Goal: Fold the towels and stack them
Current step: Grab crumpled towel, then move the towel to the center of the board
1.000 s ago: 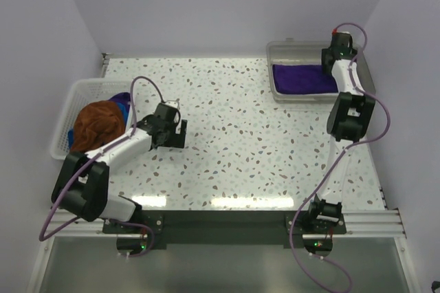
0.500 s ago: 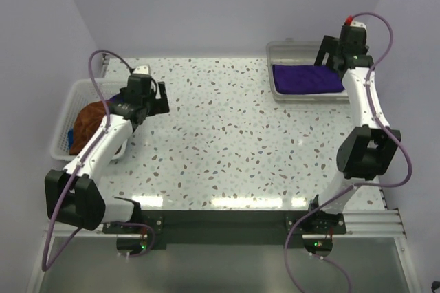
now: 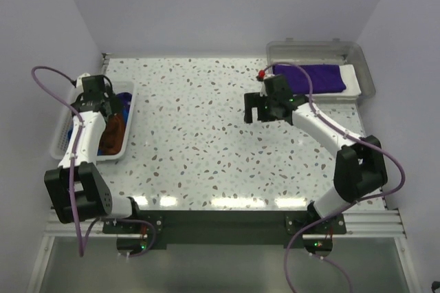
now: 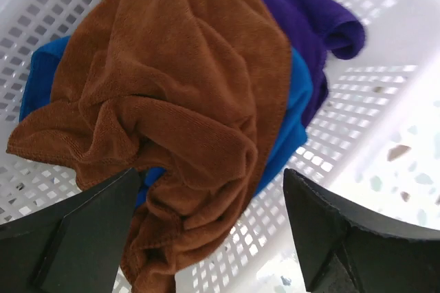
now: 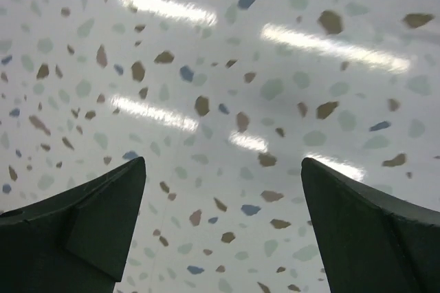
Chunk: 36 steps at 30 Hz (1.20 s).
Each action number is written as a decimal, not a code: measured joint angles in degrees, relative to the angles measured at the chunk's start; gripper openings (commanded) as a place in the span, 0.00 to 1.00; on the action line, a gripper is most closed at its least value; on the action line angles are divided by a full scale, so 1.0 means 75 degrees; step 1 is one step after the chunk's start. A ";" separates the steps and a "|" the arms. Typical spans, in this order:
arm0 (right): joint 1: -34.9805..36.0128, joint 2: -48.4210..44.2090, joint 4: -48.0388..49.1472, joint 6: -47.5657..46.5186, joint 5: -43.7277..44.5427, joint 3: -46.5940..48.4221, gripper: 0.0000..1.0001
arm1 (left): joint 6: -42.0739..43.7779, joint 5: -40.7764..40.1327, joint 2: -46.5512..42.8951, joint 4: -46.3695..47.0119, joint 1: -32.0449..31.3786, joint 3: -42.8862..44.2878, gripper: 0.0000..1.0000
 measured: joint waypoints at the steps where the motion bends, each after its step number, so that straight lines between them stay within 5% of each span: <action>1: 0.0303 0.0000 0.0041 0.0000 -0.0061 -0.0184 0.99 | -0.0038 -0.0090 0.0160 -0.0003 0.0044 0.0000 0.89; 5: 0.1020 -0.0026 0.0277 0.0023 -0.0391 -0.0935 0.99 | -0.0187 -0.0428 0.0831 0.0006 0.0105 -0.0052 0.80; 7: 0.1145 -0.0032 0.0373 0.0052 -0.0507 -0.1259 0.99 | -0.0248 -0.0539 0.1061 0.0082 0.0119 -0.0204 0.66; 8: 0.1154 -0.0032 0.0399 0.0061 -0.0571 -0.1378 0.99 | -0.0271 -0.0577 0.1142 0.0079 0.0128 -0.0280 0.55; 9: 0.1154 -0.0032 0.0402 0.0058 -0.0592 -0.1460 0.99 | -0.0306 -0.0595 0.1227 0.0073 0.0131 -0.0329 0.31; 11: 0.1151 -0.0032 0.0414 0.0052 -0.0603 -0.1521 0.99 | -0.0335 -0.0595 0.1303 0.0090 0.0131 -0.0379 0.10; 13: 0.1145 -0.0047 0.0469 0.0044 -0.0597 -0.1521 0.99 | -0.0309 -0.0597 0.1282 0.0149 0.0131 -0.0373 0.00; 21: 0.1145 -0.0271 0.0449 -0.0012 -0.0603 -0.1387 0.99 | -0.0009 -0.0898 0.1023 -0.0262 -0.0315 0.0772 0.00; 31: 0.1145 -0.1142 0.0259 -0.0160 -0.0312 -0.1008 0.99 | 0.0513 -0.0968 0.1483 -0.0813 -0.2999 0.5546 0.00; 36: 0.1145 -0.1833 0.0213 -0.0213 -0.0006 -0.1005 0.99 | 0.0717 -0.0376 0.1396 -0.0705 -0.4587 0.6108 0.03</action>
